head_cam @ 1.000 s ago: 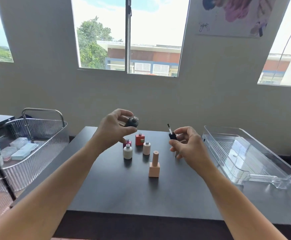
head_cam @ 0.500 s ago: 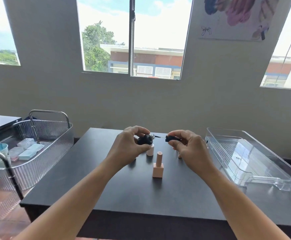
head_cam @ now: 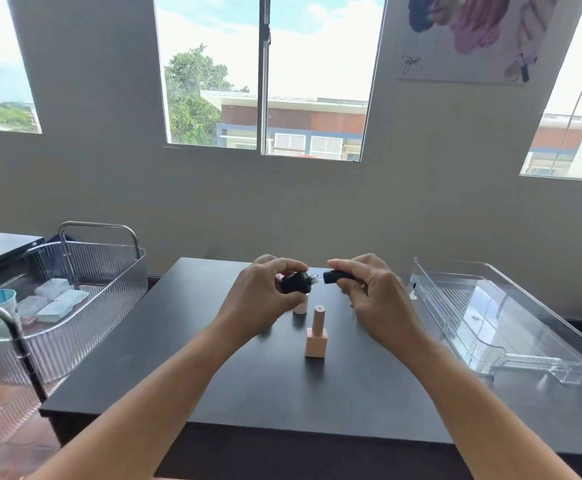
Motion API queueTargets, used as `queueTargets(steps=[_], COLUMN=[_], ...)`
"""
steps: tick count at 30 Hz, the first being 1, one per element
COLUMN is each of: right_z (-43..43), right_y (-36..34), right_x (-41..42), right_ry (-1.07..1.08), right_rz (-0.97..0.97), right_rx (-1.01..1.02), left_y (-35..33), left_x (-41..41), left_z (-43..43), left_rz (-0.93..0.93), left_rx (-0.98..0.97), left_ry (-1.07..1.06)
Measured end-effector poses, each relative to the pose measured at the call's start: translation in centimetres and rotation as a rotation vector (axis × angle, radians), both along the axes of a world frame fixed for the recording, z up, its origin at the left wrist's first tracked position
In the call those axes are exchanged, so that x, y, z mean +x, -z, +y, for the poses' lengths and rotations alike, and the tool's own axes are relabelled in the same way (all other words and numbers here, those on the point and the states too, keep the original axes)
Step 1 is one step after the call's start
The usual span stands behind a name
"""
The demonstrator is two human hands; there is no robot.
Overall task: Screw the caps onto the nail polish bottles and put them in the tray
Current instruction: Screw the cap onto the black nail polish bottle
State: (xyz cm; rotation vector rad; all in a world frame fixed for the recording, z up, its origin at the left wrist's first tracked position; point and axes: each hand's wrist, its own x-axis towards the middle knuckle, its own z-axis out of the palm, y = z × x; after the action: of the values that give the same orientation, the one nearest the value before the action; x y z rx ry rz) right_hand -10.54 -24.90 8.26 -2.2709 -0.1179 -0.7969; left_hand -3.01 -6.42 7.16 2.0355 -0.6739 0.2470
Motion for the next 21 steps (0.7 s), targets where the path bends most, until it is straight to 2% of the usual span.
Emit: queueTargets(steps=[7,10,12,16,21], right_z=[0.0,0.0,-0.1,-0.7,-0.9], right_y=[-0.2,-0.2,-0.1,0.3,0.3], right_x=[-0.3,-0.3,-0.3,-0.2,-0.2], right_ry=[-0.037,-0.045,-0.026,0.094,0.139], right_rz=[0.021,0.03,0.03,0.018,0.054], right_rx=[0.273,0.308,0.271,0.028,-0.046], left_y=[0.0,-0.1,-0.1,-0.2,-0.2], left_x=[-0.7,-0.9,-1.0,-1.2,-1.3], left_z=[-0.3,-0.3,-0.4,-0.5,-0.7], left_rz=[0.016,0.017,0.013,0.03,-0.003], left_rx=[-0.042,-0.066,-0.083,-0.103,-0.095], left_ry=[0.002,0.0,0.01,0.055,0.071])
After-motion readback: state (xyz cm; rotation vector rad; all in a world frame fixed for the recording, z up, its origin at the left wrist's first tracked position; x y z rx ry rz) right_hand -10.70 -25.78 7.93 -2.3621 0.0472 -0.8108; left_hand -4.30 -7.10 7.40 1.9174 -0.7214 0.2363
